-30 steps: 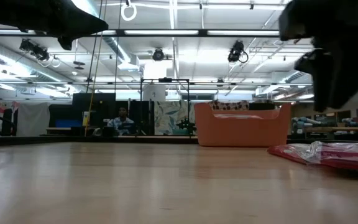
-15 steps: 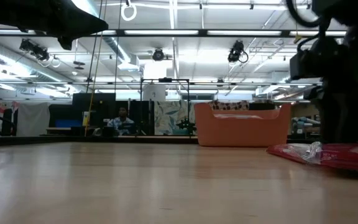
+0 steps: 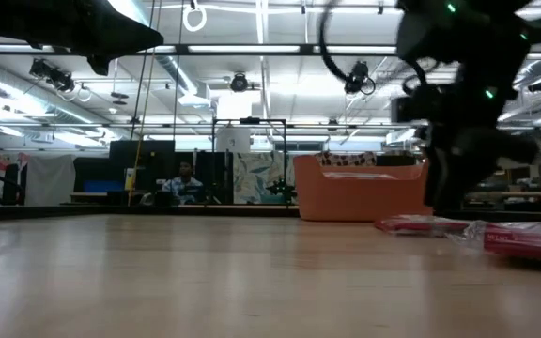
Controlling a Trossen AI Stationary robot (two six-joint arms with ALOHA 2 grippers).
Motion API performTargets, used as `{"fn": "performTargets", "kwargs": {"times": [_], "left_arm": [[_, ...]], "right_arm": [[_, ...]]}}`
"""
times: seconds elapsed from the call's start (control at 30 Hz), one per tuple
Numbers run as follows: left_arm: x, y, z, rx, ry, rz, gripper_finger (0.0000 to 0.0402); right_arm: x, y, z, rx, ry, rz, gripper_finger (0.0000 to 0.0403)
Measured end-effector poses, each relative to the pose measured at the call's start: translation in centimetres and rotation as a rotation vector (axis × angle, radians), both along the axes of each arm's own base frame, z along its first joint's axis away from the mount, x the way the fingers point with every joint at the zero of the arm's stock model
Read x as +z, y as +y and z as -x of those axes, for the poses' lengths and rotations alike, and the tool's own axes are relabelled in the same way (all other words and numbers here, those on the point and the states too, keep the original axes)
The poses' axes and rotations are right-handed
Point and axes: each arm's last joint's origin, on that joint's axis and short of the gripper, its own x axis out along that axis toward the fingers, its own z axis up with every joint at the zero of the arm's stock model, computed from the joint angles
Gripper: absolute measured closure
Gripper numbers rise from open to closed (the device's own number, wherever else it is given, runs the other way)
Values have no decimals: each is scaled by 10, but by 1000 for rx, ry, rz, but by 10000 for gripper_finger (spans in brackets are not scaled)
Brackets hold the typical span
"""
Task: Sort popcorn bags into baskets
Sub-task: Put the red popcorn bag into the orange bin
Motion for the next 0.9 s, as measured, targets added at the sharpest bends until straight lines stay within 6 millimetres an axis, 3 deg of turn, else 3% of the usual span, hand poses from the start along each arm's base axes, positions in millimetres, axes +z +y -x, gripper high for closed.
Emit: {"fn": "performTargets", "kwargs": {"times": [0.17,0.4,0.63,0.9], "left_arm": [[0,0,0,0,1,0,392],[0,0,0,0,1,-1,392],[0,0,0,0,1,-1,392],[0,0,0,0,2,-1,392]], "right_arm": [[23,4,-8,98,46,87,233],[23,0,6,140,212,154,233],[5,-4,22,474,419,229,232],[-18,-5,27,583,379,340,229]]}}
